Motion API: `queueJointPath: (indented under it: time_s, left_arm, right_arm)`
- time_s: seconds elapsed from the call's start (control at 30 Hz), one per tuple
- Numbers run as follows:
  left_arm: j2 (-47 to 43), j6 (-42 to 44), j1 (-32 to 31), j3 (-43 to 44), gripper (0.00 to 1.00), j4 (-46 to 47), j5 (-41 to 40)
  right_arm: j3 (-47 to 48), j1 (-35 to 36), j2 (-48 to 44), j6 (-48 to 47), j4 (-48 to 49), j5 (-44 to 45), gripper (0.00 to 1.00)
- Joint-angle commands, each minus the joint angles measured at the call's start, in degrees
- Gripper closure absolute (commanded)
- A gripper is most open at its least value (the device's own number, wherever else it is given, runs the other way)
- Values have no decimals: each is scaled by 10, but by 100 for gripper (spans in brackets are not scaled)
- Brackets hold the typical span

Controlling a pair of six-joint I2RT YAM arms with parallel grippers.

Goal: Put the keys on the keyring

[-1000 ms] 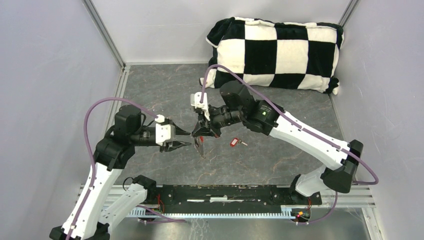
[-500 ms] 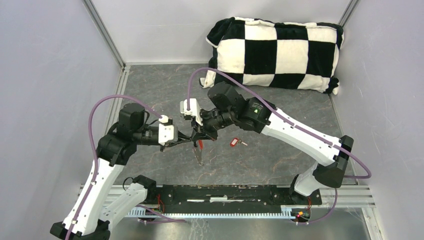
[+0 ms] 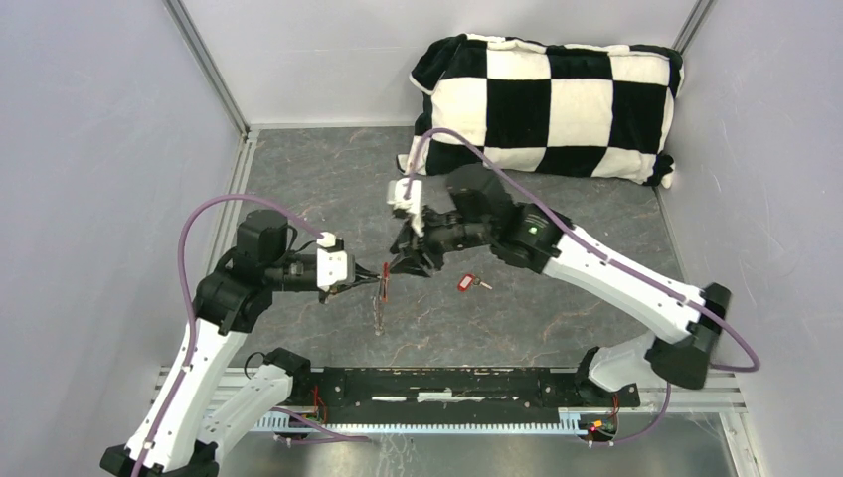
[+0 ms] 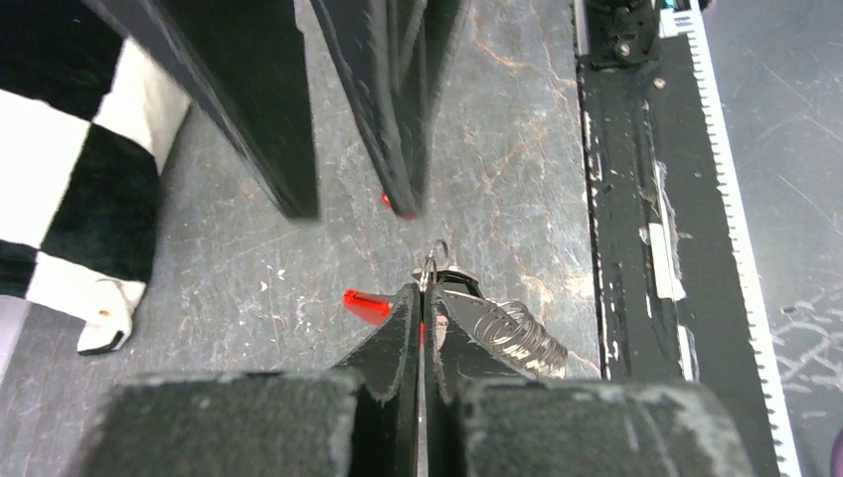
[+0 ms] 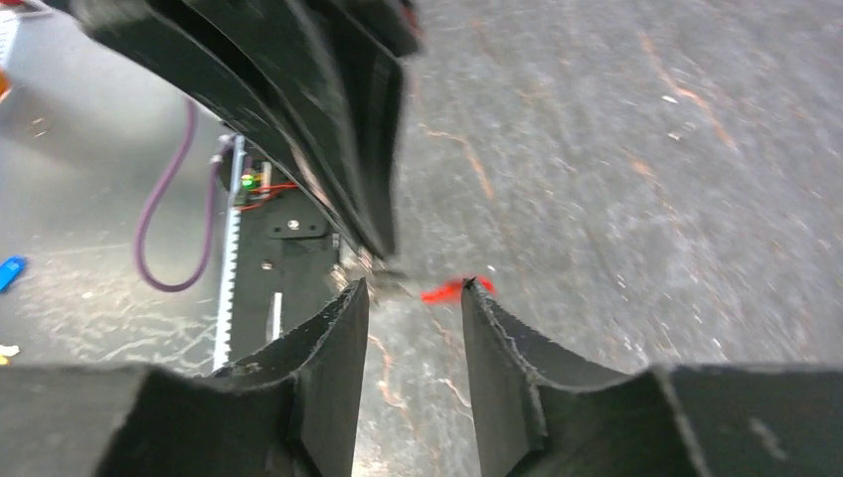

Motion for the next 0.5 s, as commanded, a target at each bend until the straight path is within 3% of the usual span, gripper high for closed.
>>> queueJointPath:
  time_s: [0.0, 0.1, 0.23, 0.47]
  left_arm:
    - [-53, -148, 0, -41, 98, 155, -10]
    - [-92, -255, -1, -84, 98, 272, -24]
    - [-103, -353, 0, -105, 98, 362, -39]
    - [-94, -407, 0, -105, 98, 425, -29]
  right_arm:
    - [-119, -55, -105, 121, 179, 5, 51]
    - [-191, -66, -148, 179, 261, -4, 45]
    - [-263, -65, -186, 230, 350, -2, 43]
    - [-320, -67, -181, 327, 496, -48, 43]
